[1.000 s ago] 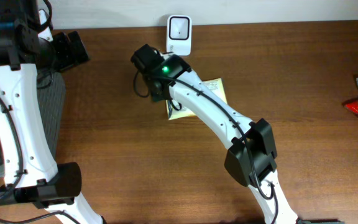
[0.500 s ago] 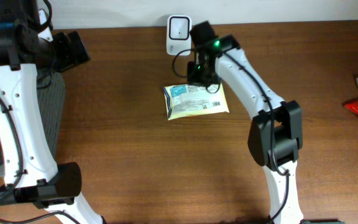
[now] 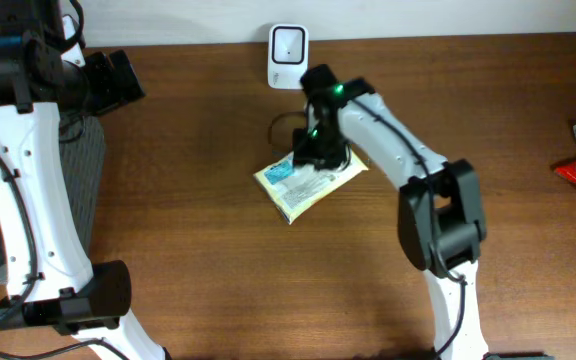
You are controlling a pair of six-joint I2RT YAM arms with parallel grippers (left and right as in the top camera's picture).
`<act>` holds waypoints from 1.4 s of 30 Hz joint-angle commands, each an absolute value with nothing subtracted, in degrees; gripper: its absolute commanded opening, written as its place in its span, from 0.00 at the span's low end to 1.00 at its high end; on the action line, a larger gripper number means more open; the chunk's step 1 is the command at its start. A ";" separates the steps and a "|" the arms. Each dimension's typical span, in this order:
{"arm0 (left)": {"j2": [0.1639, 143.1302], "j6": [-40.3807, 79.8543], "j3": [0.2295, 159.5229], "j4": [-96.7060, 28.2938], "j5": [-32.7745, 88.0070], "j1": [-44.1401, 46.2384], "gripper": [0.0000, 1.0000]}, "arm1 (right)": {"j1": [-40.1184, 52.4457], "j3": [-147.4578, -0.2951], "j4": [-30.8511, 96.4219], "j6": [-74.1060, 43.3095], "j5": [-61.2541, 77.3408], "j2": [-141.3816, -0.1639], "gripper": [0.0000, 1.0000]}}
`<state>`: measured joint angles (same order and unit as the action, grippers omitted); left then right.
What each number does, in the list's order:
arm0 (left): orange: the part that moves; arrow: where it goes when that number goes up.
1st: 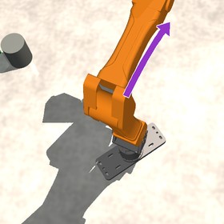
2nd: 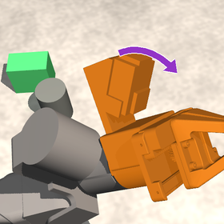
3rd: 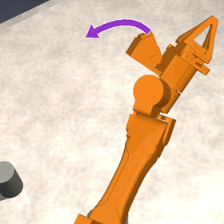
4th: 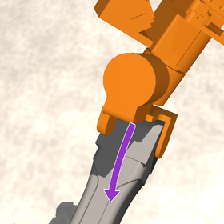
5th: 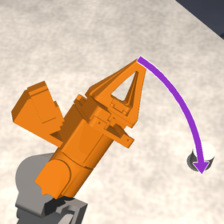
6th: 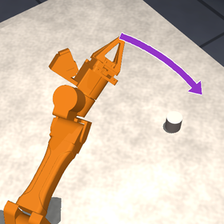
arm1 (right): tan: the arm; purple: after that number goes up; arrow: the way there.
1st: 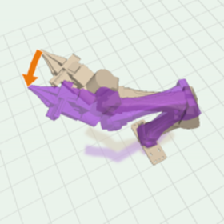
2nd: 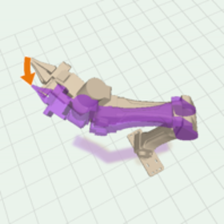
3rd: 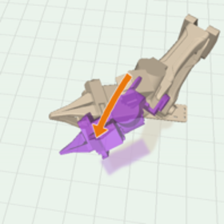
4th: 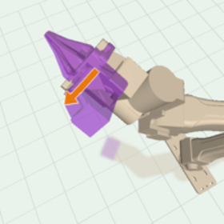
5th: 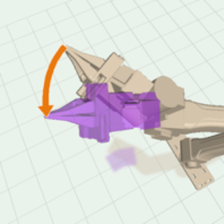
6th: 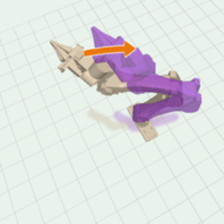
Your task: Scan the item barcode
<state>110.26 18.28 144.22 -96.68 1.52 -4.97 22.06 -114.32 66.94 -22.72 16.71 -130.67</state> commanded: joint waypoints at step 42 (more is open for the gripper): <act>110.13 18.85 144.49 -96.71 1.28 -5.43 0.99 | 44.23 -97.08 51.75 -16.73 -27.97 -130.72 0.99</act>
<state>110.26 18.26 144.22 -96.66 1.50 -4.97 44.03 -98.98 53.04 -16.40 -25.28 -129.27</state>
